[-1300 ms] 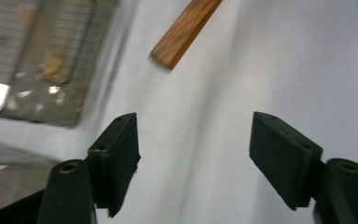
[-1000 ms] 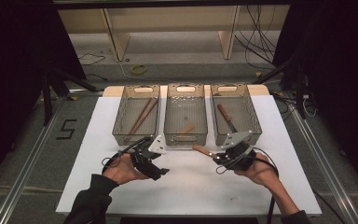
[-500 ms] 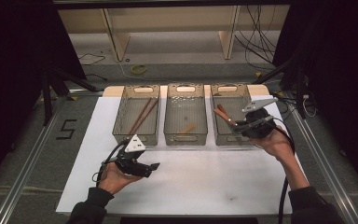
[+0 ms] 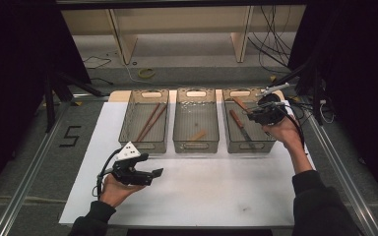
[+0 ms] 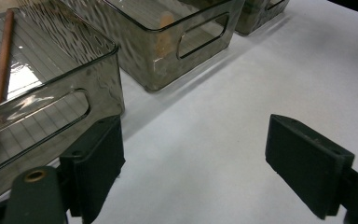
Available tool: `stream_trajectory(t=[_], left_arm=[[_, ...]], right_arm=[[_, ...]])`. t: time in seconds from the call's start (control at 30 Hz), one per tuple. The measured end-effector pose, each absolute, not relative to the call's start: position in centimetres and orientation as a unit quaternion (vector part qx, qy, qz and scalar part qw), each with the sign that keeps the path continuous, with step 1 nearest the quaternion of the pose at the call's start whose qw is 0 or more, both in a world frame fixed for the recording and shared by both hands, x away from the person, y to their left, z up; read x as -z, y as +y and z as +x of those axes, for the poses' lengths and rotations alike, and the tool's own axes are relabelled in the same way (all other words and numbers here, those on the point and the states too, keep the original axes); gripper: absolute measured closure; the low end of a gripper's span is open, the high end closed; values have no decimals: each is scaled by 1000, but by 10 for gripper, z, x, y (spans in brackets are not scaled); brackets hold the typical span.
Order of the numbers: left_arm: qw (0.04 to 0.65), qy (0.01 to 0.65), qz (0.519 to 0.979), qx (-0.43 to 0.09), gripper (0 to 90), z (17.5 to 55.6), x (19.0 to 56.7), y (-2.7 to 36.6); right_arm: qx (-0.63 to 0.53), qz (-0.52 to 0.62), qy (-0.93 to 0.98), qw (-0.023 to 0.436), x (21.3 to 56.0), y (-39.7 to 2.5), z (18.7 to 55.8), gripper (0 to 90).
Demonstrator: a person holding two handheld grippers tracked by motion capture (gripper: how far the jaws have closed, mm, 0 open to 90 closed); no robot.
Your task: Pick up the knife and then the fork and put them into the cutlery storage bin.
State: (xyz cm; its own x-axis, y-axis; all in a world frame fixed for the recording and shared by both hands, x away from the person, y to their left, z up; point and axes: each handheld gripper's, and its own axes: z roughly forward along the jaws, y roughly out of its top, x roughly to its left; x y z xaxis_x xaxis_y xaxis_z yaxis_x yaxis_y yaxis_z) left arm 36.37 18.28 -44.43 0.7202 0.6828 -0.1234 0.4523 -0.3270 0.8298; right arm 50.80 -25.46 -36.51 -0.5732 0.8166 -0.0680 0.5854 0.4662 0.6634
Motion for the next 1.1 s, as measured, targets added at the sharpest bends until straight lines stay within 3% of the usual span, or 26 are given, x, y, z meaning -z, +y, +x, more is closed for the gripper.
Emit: stream_trajectory(t=[0.63,0.67,0.73,0.83,1.0,1.1], left_arm=[[467,353,801,-126,187,358,448,186],[467,354,801,-126,186,358,448,186],[469,355,799,-124,184,358,448,187],[469,354,799,-123,183,358,449,188],[478,357,793,-121,181,357,448,189],[481,361,791,-116,181,357,448,191]], right_arm=[[-251,479,823,175,396,-241,555,767],[-251,479,823,171,398,-240,555,745],[-249,481,823,169,401,-238,556,596],[-256,477,823,170,397,-235,553,486],[-313,474,806,165,387,-237,537,347],[-352,464,798,156,385,-240,518,312]])
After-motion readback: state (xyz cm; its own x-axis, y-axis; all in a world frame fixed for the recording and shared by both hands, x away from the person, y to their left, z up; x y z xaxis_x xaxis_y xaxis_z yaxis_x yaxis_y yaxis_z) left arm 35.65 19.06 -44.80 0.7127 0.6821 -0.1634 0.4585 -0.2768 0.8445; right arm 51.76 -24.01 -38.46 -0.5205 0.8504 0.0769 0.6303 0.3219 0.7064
